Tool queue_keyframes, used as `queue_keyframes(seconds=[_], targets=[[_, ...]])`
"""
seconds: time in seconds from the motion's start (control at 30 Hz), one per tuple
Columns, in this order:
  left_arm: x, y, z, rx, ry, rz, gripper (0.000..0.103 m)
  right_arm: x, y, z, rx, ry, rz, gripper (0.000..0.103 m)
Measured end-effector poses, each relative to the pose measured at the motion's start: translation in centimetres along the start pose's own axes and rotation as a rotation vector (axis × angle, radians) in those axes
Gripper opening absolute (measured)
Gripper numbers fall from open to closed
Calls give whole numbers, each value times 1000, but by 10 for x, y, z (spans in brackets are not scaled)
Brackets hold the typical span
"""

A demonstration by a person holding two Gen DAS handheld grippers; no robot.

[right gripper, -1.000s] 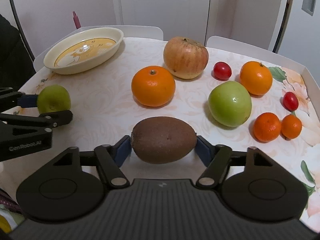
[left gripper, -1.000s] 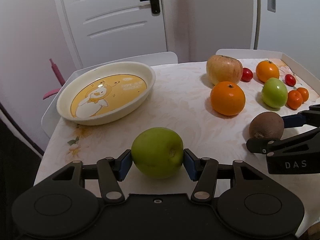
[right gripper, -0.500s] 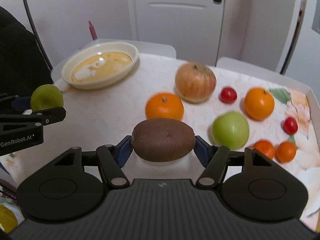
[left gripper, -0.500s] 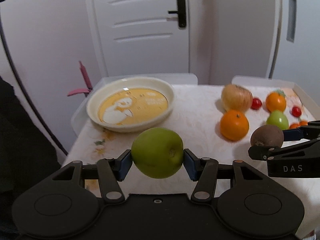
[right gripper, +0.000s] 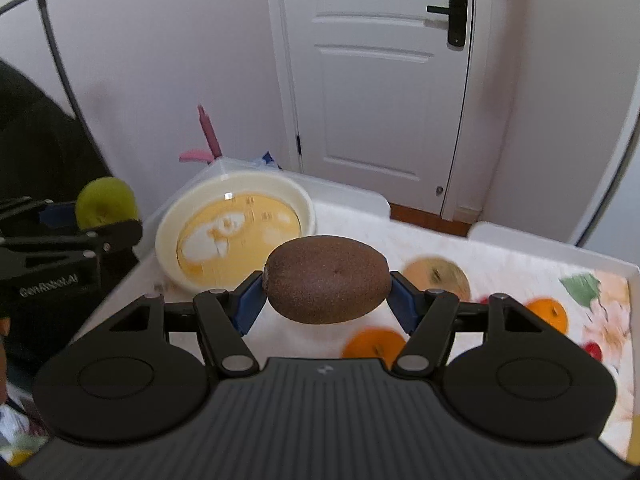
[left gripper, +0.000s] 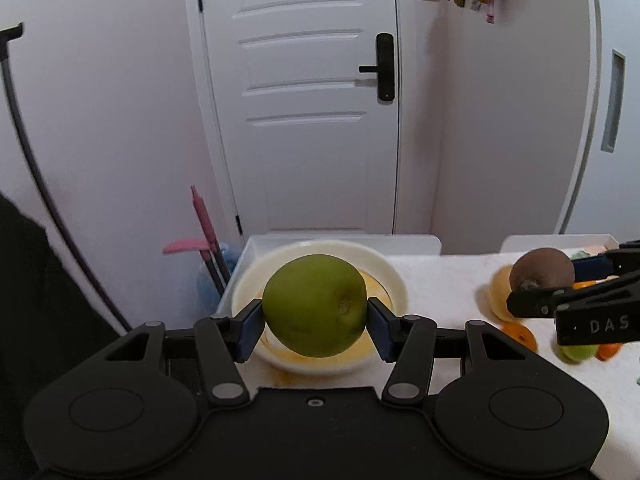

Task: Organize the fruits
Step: 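Carry the green apple with the left tool while the right tool carries the kiwi to the bowl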

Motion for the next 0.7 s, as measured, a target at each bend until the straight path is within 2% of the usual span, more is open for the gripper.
queue_keyframes(seconds=[0.33,0.7], targets=[[38,-13,-83,14,90,-61,59,18,-33,-68,-19,65,-60,80],[36,15,-160,93,175,-128,59,16,-31,-122,13,146,-107,80]])
Point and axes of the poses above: each gripper's, at about its wrist camera, not at the fingertips, and z roughly against the way its jaws point, x to its left, y to its underside, the point moved 2 cm from there along -z, roughly the way its jaws point, and after that the axes turned 15 degrees about -x, right-handed, at the moved point
